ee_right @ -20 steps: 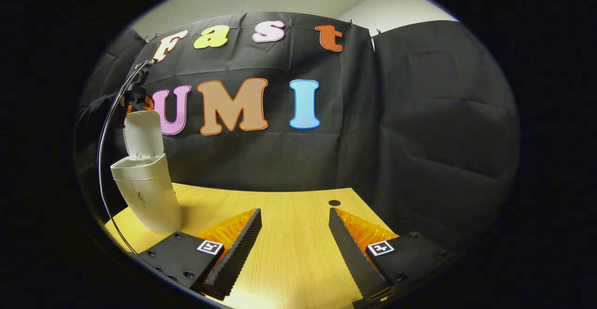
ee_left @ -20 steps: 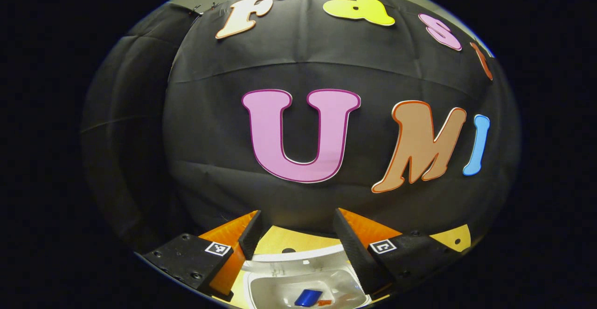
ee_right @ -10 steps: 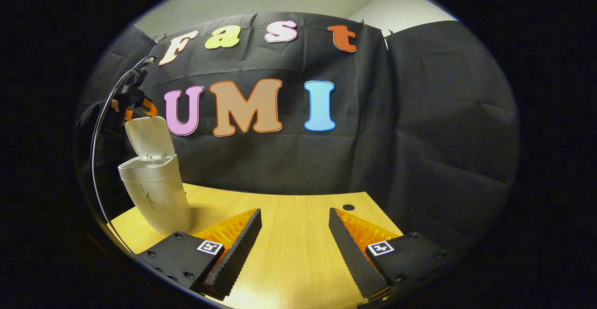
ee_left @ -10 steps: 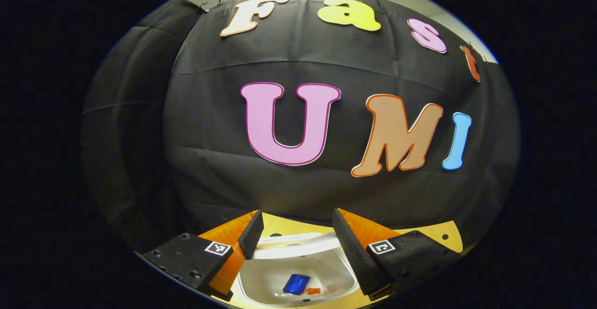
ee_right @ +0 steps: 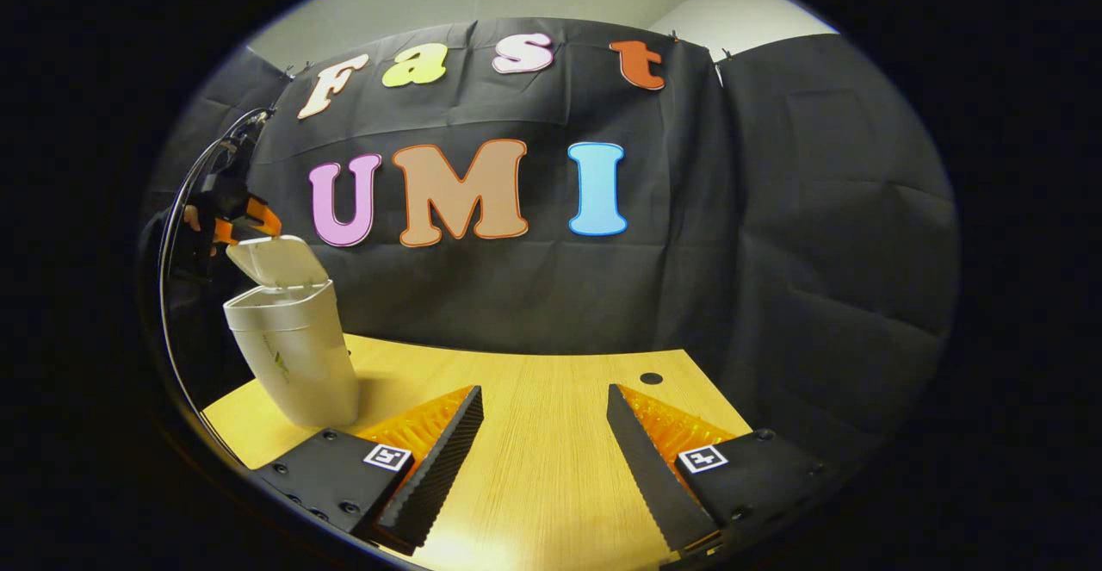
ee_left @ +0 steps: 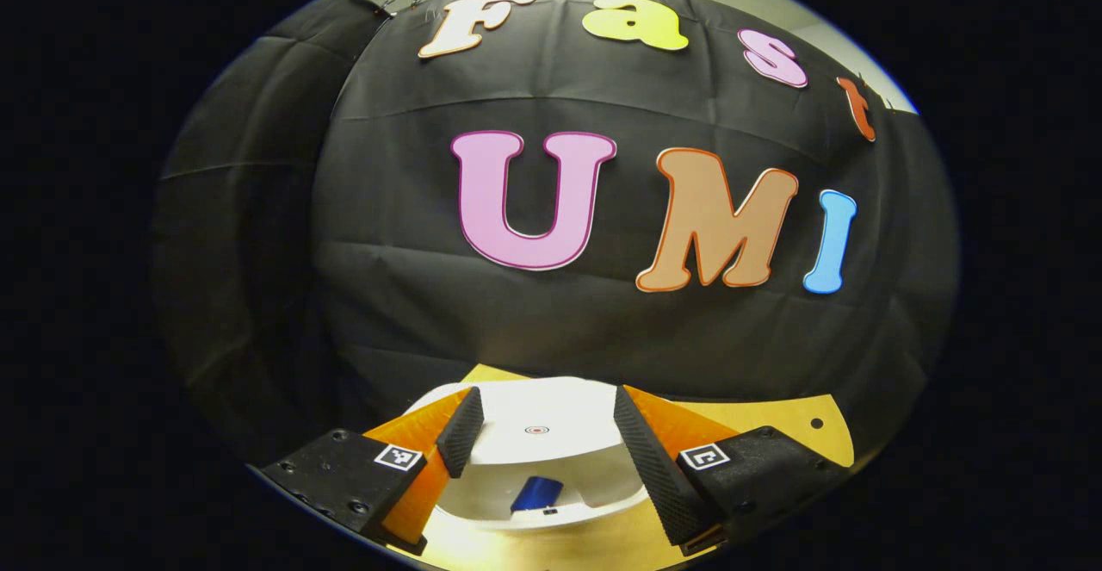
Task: Press the lid of the desktop garbage bin to open it, pick up the crumpled paper on the desktop and throw it into the bin, then pick up the pop can on the desktop and drop it into the bin, and finally close the garbage bin lid.
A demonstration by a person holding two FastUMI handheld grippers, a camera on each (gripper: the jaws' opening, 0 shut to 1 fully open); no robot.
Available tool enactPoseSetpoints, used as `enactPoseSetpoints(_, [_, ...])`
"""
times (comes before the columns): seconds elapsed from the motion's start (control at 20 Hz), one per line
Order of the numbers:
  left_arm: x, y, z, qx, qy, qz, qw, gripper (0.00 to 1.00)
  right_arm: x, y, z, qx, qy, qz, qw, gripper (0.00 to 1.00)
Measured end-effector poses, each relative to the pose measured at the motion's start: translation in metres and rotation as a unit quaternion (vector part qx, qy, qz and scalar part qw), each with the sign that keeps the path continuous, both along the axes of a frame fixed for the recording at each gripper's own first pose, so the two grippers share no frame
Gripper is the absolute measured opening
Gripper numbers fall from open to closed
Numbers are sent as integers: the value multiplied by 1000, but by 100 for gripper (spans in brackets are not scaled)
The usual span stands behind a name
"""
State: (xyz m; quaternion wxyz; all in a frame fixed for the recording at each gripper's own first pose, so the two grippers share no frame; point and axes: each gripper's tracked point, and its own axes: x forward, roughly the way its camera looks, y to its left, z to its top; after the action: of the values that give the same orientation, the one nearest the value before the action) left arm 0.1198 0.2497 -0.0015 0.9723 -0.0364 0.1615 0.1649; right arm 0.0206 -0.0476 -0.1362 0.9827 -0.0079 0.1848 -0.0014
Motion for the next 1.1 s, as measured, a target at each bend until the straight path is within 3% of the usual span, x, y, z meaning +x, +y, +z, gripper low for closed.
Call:
enactPoseSetpoints(0.1, [-8,-5,-18,7,16,-4,1000,94,0,1,-1,0,2,3,1000,100])
enactPoseSetpoints(0.15, [-12,-7,-26,7,25,-6,1000,92,0,2,-1,0,3,5,1000,96])
enactPoseSetpoints(0.2, [-15,-8,-35,6,33,-6,999,93,1,4,-1,0,4,8,1000,100])
enactPoseSetpoints(0.25, [-17,-9,-40,5,38,-7,999,93,1,5,-2,-3,5,10,1000,96])
enactPoseSetpoints(0.5, [-22,-10,-77,-4,79,-15,997,94,1,8,-4,-5,8,17,1000,100])
enactPoseSetpoints(0.6, [-28,-13,-87,3,104,-21,994,96,0,9,-4,-4,8,19,1000,96])
enactPoseSetpoints(0.7, [-24,-12,-84,4,96,-29,995,95,0,7,-4,-3,6,19,1000,100])
enactPoseSetpoints(0.85, [-23,-14,-92,-8,86,-47,995,96,0,5,-5,5,4,14,1000,96])
enactPoseSetpoints(1.0, [-19,-19,-85,26,63,-70,995,96,-2,6,-3,9,1,17,1000,96])
enactPoseSetpoints(1.1, [-20,-24,-77,26,45,-63,997,95,-1,5,9,14,-11,18,1000,96])
